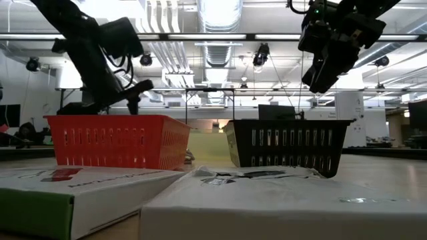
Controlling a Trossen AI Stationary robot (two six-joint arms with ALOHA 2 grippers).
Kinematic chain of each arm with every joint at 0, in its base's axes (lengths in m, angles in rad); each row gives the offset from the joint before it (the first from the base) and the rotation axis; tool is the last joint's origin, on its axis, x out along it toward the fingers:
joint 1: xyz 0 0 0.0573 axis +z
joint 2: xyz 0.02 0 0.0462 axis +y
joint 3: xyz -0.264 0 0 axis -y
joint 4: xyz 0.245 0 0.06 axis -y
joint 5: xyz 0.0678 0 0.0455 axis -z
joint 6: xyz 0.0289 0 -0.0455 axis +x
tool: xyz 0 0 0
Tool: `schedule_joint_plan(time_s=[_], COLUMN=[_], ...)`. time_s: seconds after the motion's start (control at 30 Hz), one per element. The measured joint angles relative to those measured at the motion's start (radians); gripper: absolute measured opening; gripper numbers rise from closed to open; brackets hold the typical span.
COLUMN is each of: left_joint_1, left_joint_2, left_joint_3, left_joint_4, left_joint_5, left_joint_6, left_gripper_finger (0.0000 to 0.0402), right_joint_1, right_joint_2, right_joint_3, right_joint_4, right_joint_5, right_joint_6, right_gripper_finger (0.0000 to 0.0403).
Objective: Pick and place items into bin
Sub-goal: Put the pink usb cable into the yellow bin
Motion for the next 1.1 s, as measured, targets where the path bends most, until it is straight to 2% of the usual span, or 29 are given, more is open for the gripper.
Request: schedule_joint_plan(time_s=[0.27,0.83,0.97,1.1], left_joint_1=[0.005,0.007,0.007,0.007], left_joint_2=[0.026,0.205,0.22,0.197], left_joint_3=[-0.004,-0.002,0.001,0.001], left_joint_4=[-0.147,-0.013,-0.015,-0.016], left_joint_5=[0.077,0.101,0.109,0.116], left_joint_6=[-0.052,-0.051,-0.05,-0.03], left_gripper_finger=[0.0194,0.019,0.0152,0.0084], right_joint_1=[-0.001,-0.001,-0.001,0.0], right_joint_2=[0.0,0.0,0.0,0.0], right_joint_3=[0.0,0.0,0.0,0.0], right_joint_4=[0.001,0.009,0.008,0.009], right_joint_5=[-0.001,-0.001,-0.001,-0.001], right_joint_6=[-0.03,-0.035,-0.036,-0.044], right_gripper_finger=[0.0111,0.0088,0.0083,0.0078])
